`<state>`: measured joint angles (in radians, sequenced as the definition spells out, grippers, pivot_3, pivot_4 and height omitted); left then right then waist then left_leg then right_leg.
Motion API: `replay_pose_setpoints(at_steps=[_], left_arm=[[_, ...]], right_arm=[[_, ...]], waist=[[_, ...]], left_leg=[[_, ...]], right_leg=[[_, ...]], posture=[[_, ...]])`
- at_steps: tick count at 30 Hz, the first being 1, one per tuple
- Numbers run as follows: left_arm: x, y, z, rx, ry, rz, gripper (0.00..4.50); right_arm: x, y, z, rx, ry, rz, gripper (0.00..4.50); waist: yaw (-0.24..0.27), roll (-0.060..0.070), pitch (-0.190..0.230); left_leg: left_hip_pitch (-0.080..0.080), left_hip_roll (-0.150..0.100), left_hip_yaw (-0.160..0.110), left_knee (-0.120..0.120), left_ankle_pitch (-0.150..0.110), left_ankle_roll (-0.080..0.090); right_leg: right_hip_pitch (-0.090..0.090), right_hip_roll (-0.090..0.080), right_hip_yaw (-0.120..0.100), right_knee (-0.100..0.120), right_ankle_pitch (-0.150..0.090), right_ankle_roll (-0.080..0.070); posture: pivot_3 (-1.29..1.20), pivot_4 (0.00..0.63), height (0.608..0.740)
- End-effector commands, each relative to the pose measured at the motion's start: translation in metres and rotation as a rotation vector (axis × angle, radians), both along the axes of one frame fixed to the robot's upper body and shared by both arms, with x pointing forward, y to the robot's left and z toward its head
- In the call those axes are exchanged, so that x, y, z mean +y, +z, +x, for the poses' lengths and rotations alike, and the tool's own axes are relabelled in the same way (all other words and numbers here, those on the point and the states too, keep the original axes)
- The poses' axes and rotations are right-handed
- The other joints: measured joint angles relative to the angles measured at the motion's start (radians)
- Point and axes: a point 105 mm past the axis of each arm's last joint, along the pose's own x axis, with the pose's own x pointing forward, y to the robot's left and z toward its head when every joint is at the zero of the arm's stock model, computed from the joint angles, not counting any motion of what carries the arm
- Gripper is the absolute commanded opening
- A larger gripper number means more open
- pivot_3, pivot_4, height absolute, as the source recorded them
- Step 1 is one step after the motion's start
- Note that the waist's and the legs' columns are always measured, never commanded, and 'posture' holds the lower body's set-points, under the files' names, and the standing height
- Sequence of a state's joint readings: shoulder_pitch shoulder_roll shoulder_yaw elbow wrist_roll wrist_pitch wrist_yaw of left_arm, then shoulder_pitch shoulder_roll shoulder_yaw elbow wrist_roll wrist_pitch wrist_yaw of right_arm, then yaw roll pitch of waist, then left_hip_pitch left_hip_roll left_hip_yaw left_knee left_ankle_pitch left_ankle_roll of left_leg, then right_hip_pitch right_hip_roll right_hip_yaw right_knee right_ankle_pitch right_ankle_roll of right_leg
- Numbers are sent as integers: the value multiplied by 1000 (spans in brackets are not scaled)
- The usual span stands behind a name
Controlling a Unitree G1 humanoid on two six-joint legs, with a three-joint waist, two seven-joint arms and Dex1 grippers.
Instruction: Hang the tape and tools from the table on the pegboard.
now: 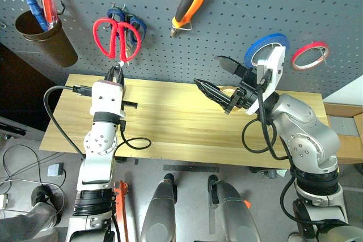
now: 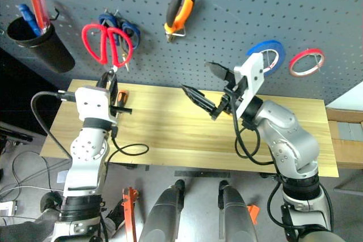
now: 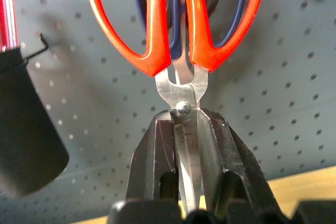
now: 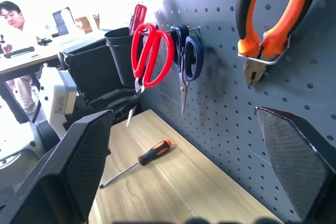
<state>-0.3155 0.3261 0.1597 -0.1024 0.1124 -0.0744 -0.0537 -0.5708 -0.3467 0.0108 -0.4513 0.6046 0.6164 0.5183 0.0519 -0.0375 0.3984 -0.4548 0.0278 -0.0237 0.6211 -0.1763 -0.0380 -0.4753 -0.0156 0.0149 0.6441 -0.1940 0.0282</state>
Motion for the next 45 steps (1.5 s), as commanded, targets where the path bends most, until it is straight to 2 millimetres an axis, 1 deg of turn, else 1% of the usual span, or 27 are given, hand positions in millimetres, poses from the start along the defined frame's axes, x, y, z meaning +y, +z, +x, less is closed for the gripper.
replay_pose_setpoints(at_steps=[1,5,7,10,13,17,19,21,23,24,26,27,31,33,35,37,39,41,42,45], left_arm=[[-4,7,-4,-36,-22,3,239],[0,2,3,9,2,-11,239],[1,-12,12,87,7,-25,239],[2,-26,23,164,-1,-87,239],[-3,-28,31,188,-26,-115,239],[-12,-25,37,196,-77,-117,239],[-14,-26,40,213,-93,-118,239],[-12,-25,44,226,-88,-142,239],[-11,-25,46,244,-99,-164,963],[-11,-24,47,248,-107,-165,1228],[-9,-23,46,245,-102,-165,1938],[-8,-23,46,247,-99,-167,2219],[9,-29,38,254,-38,-174,3644],[12,-32,34,264,-42,-173,4309],[19,-42,26,294,-43,-185,4309],[38,-62,13,359,-4,-215,4309],[54,-81,6,448,39,-244,4309],[63,-98,8,544,64,-278,4309],[66,-101,8,572,70,-289,4309],[78,-103,26,661,108,-340,4309]], right_arm=[[-1,13,-11,-69,8,13,4500],[-1,14,-11,-70,5,13,4500],[-1,14,-11,-71,3,14,4500],[0,15,-12,-74,2,16,4500],[0,16,-12,-77,1,17,4500],[0,16,-13,-76,-3,14,4500],[0,16,-13,-76,-6,14,4500],[0,16,-13,-76,-10,15,4500],[0,16,-13,-77,-13,16,4500],[0,16,-13,-77,-14,17,4500],[0,16,-13,-76,-16,17,4500],[0,16,-13,-76,-17,17,4500],[-1,14,-12,-70,-19,17,4500],[-1,14,-12,-69,-19,17,4500],[-2,13,-13,-65,-18,16,4500],[-2,10,-13,-57,-15,14,4500],[-1,8,-13,-48,-11,14,4500],[0,6,-13,-41,-6,12,4500],[0,5,-14,-40,-4,11,4500],[2,3,-17,-24,5,5,4500]], waist=[[-1,0,0],[-1,0,0],[-1,0,0],[-2,0,0],[-3,0,0],[-3,0,0],[-3,0,0],[-3,0,0],[-3,0,0],[-4,0,0],[-6,0,0],[-6,0,0],[-9,0,0],[-16,0,0],[-22,0,0],[-27,0,0],[-30,0,0],[-28,0,0],[-26,0,0],[-21,0,0]], left_leg=[[0,0,0,0,0,0],[0,0,0,1,0,0],[0,0,0,2,0,0],[0,0,0,4,0,0],[0,-1,0,5,0,0],[0,0,0,5,0,0],[0,0,0,5,0,0],[0,-1,0,5,0,0],[0,-1,-1,6,0,0],[0,-1,-1,6,0,0],[0,-1,0,7,0,0],[0,-1,0,6,0,0],[-1,0,-1,6,0,0],[0,0,-1,6,0,0],[0,0,-1,6,0,0],[0,0,-1,6,0,0],[0,1,-1,6,0,0],[0,1,-1,5,0,0],[0,2,-2,5,0,0],[0,2,-1,6,1,1]], right_leg=[[0,0,0,0,0,0],[0,0,0,0,0,0],[0,0,0,1,0,0],[1,3,0,1,1,1],[2,3,0,1,1,2],[2,3,0,2,1,2],[2,3,0,2,1,2],[2,3,0,2,1,2],[2,3,0,2,2,2],[3,4,0,2,2,2],[3,4,0,1,2,2],[2,4,0,1,2,3],[2,4,0,1,2,2],[2,3,0,1,2,2],[2,2,0,2,2,2],[2,0,0,1,2,2],[2,-1,0,1,2,2],[1,0,0,2,2,2],[1,1,-1,2,2,2],[2,3,-3,3,2,2]], posture=[[138,391,740],[136,390,740],[136,389,740],[130,388,740],[124,388,740],[118,389,740],[117,390,740],[116,390,740],[114,389,740],[114,389,740],[114,390,740],[114,390,740],[117,391,740],[122,394,740],[129,399,740],[137,402,740],[140,403,740],[142,406,740],[142,408,740],[127,422,740]])
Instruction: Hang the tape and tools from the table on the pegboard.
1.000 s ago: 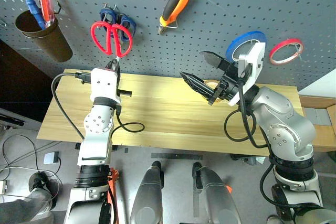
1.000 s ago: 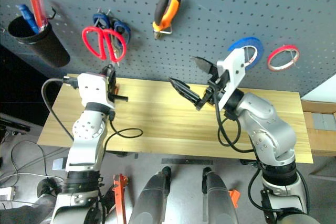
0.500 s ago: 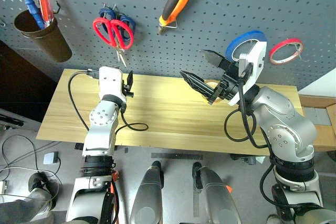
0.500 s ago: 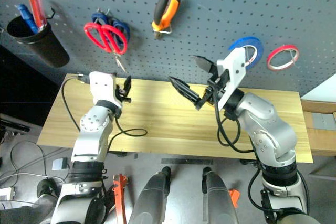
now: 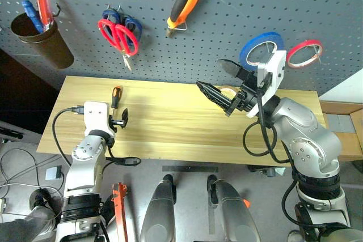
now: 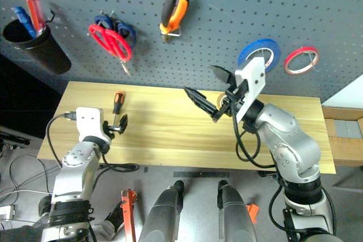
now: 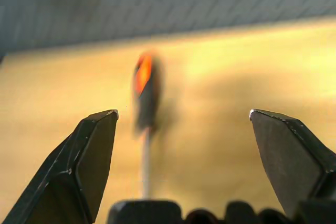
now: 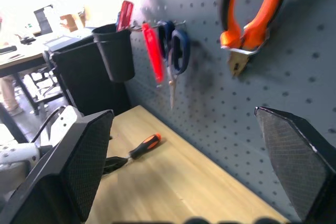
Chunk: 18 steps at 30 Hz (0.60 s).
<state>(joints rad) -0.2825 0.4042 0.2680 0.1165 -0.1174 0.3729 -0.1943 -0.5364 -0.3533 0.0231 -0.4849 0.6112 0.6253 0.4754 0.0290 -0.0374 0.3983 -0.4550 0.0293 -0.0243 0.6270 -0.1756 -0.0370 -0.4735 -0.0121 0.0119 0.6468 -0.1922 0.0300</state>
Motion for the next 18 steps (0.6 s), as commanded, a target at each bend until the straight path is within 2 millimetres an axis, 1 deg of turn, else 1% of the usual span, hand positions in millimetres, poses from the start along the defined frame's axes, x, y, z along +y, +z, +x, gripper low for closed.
replay_pose_setpoints(at_steps=[1,2,3,5,6,7,9,13,15,18], left_arm=[[12,11,20,66,27,-42,4309],[15,13,24,84,32,-44,4309],[17,18,27,71,36,-47,4309],[26,25,37,102,57,-88,4309],[30,26,41,128,64,-106,4309],[34,23,44,185,66,-102,4309],[38,28,48,191,62,-88,4309],[35,7,48,339,43,-133,4309],[34,4,50,341,31,-116,4309],[29,3,53,361,26,-148,4309]], right_arm=[[3,9,-15,-37,32,6,4500],[2,9,-15,-34,31,7,4500],[2,8,-16,-30,30,6,4500],[2,3,-18,-9,32,0,4500],[3,1,-19,1,34,-2,4500],[3,-1,-20,9,36,-4,4500],[4,-3,-21,17,38,-5,4500],[4,-2,-21,23,34,-2,4500],[4,-3,-22,27,34,-4,4500],[3,-3,-22,32,32,-6,4500]], waist=[[5,0,0],[5,-1,1],[2,-1,1],[-2,-1,1],[-3,-3,2],[-4,-3,2],[-6,-3,2],[-9,-2,4],[-10,-2,5],[-6,-2,7]], left_leg=[[0,0,1,0,0,0],[-1,-1,1,1,1,1],[-2,0,1,2,1,1],[-3,-2,3,2,1,1],[-3,-2,3,1,1,1],[-3,-2,2,1,0,1],[-4,-2,2,0,0,1],[-5,-1,2,0,0,1],[-5,-1,2,0,0,1],[-5,0,2,0,0,1]], right_leg=[[0,0,1,0,0,0],[1,-1,0,0,0,0],[0,0,0,-1,0,1],[0,-2,2,-2,1,1],[0,-3,2,-2,0,1],[0,-2,1,-3,0,1],[-1,-2,1,-2,0,1],[-3,-1,1,-1,0,1],[-3,-1,1,-1,0,1],[-3,-1,1,-1,0,1]], posture=[[126,426,740],[125,432,740],[125,436,740],[130,453,740],[130,459,740],[130,460,740],[128,463,740],[124,468,740],[122,469,740],[119,471,740]])
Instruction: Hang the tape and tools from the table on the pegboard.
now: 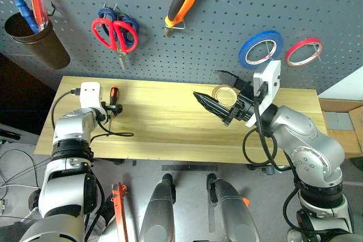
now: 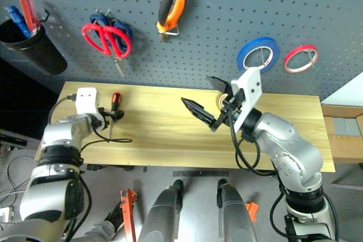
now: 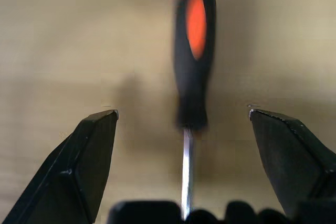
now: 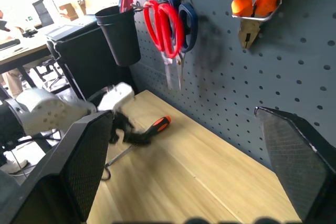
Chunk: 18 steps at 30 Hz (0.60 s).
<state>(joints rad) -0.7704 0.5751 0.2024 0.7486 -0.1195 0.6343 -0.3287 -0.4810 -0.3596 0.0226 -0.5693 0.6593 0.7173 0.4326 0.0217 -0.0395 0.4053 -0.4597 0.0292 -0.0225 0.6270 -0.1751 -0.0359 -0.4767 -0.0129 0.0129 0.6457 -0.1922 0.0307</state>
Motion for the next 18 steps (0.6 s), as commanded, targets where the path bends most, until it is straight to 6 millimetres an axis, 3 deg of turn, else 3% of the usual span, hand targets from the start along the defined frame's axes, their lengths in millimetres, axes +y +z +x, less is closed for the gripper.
replay_pose_setpoints(at_steps=[1,12,17,18], left_arm=[[1,4,4,12,7,-13,4309],[3,23,21,-16,49,-37,4309],[-3,23,23,-4,43,-88,4309],[-3,23,24,-6,45,-79,4143]], right_arm=[[1,9,-10,-40,23,12,4500],[1,8,-13,-20,21,10,4500],[1,7,-13,-13,18,10,4500],[1,7,-13,-12,17,10,4500]], waist=[[1,0,2],[2,0,14],[2,0,16],[1,0,16]], left_leg=[[0,0,0,0,0,0],[-3,-2,0,1,0,0],[-3,-1,0,1,0,0],[-3,-1,0,1,0,0]], right_leg=[[0,0,0,0,0,0],[-1,-2,-1,-1,0,0],[-1,-2,-1,0,0,0],[-1,-2,-1,0,0,0]], posture=[[117,474,740],[109,490,740],[106,496,740],[104,496,740]])
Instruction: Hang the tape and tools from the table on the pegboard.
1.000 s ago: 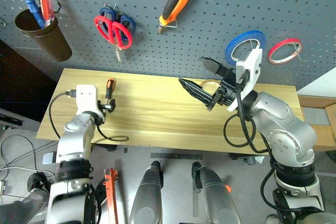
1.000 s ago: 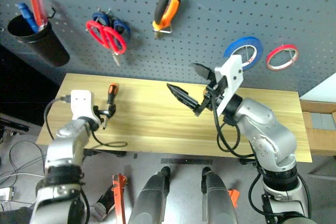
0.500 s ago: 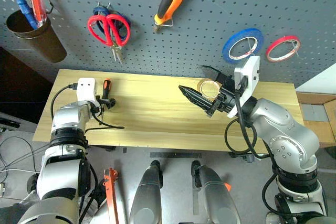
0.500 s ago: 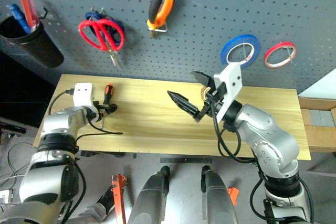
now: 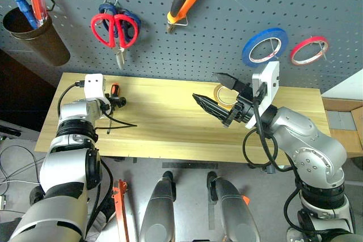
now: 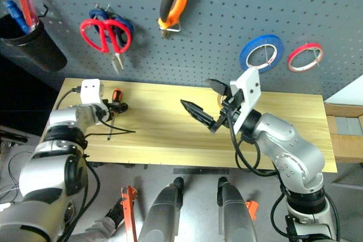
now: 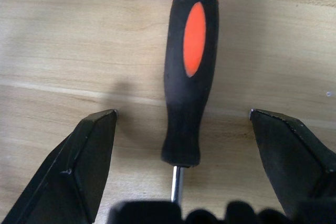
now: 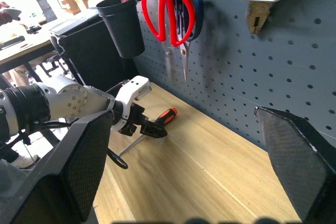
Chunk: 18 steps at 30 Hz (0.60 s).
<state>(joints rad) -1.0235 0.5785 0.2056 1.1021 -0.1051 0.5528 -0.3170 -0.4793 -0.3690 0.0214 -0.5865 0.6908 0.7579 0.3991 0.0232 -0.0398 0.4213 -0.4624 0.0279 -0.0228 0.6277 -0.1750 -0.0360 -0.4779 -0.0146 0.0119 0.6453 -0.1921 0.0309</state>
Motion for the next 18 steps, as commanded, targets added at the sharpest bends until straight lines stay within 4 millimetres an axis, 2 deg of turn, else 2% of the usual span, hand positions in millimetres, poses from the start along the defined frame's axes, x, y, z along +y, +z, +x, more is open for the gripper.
replay_pose_setpoints(at_steps=[1,12,16,18], left_arm=[[5,3,0,-10,17,2,3947],[4,16,5,-52,-9,8,534],[8,14,1,-69,-19,3,530],[7,26,-3,-185,-86,28,530]], right_arm=[[1,10,-12,-43,23,19,4500],[0,8,-13,-33,18,20,4500],[0,8,-13,-31,17,21,4500],[0,9,-13,-32,21,22,4500]], waist=[[0,0,0],[0,-1,12],[0,-1,14],[-3,0,14]], left_leg=[[0,0,0,0,0,0],[0,0,0,0,0,0],[0,0,0,0,0,0],[0,0,0,0,0,0]], right_leg=[[0,0,0,0,0,0],[0,-2,0,0,0,0],[0,-3,0,0,0,0],[0,-4,0,0,0,0]], posture=[[104,496,740],[100,503,740],[102,503,740],[105,500,740]])
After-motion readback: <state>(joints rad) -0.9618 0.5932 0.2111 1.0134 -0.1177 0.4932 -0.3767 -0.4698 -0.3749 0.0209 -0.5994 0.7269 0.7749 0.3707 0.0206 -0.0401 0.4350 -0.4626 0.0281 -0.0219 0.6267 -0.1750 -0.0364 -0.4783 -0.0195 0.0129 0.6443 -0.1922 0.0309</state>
